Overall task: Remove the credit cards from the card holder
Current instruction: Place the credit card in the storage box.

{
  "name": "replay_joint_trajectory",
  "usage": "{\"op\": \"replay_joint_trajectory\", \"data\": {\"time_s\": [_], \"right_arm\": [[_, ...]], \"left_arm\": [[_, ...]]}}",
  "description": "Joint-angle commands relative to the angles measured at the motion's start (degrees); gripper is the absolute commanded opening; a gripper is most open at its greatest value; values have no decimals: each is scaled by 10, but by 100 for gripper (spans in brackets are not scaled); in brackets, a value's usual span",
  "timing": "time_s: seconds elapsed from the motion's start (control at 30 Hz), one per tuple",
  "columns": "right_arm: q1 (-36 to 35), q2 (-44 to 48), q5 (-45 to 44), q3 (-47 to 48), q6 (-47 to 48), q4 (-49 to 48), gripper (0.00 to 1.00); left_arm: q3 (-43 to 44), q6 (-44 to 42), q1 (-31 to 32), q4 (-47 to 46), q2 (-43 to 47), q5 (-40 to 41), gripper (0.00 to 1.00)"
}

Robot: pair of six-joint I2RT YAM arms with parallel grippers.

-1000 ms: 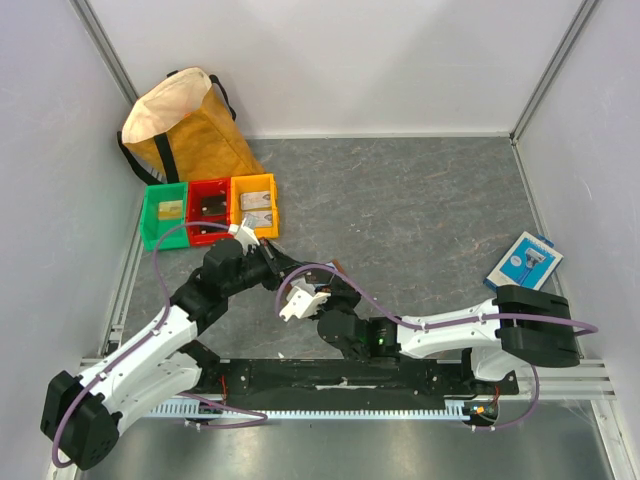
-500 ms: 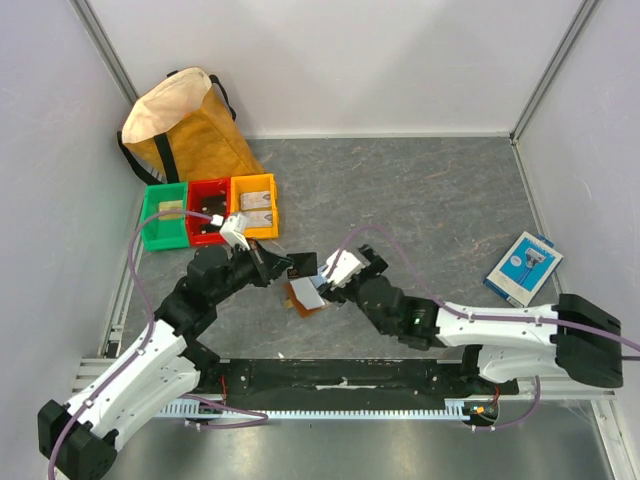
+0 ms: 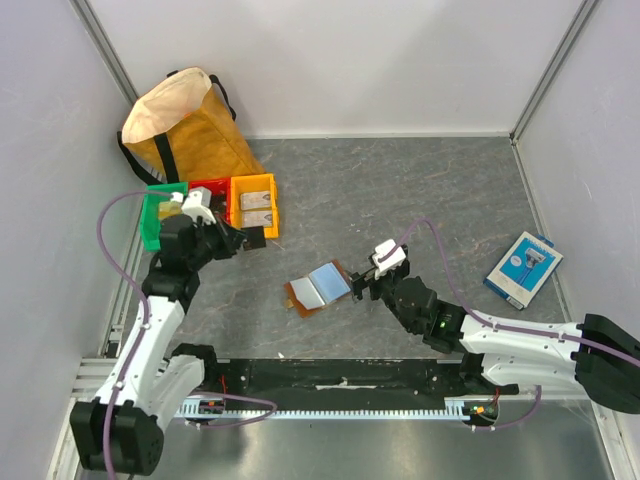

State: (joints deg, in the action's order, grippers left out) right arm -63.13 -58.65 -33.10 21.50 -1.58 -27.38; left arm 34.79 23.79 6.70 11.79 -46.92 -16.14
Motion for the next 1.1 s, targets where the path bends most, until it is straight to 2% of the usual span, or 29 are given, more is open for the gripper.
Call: {"op": "replay_joint_trajectory", "data": {"time_s": [0.0,0.07,0.3,0.53,0.77,0.93,0.97,1.07], "right_arm": [[2,6,-26,-2,-37,-42,98],[2,4,-43,-3,-40,-39,98],[2,0,-67,-3,-42,-33,98],[2,-12,-57,-5,-36,-45,97],[2,-19,-57,-5,-34,-47,97],[2,-16,-58,-5,-31,-45,97],[2,-15,-57,-5,-32,-45,97],[2,-15,-61,-6,-31,-45,97]], "left_arm": [[68,-77,-66,-5,-53,-65,2],[91,-89,-113,-6,-91,-85,2],[192,-146,-183,29,-228,-55,2],[280,-200,-201,75,-359,-26,2],[332,-209,-209,96,-475,-90,3],[351,-202,-209,112,-537,-129,10],[352,-199,-209,114,-541,-123,12],[353,-198,-209,129,-534,-50,25]]}}
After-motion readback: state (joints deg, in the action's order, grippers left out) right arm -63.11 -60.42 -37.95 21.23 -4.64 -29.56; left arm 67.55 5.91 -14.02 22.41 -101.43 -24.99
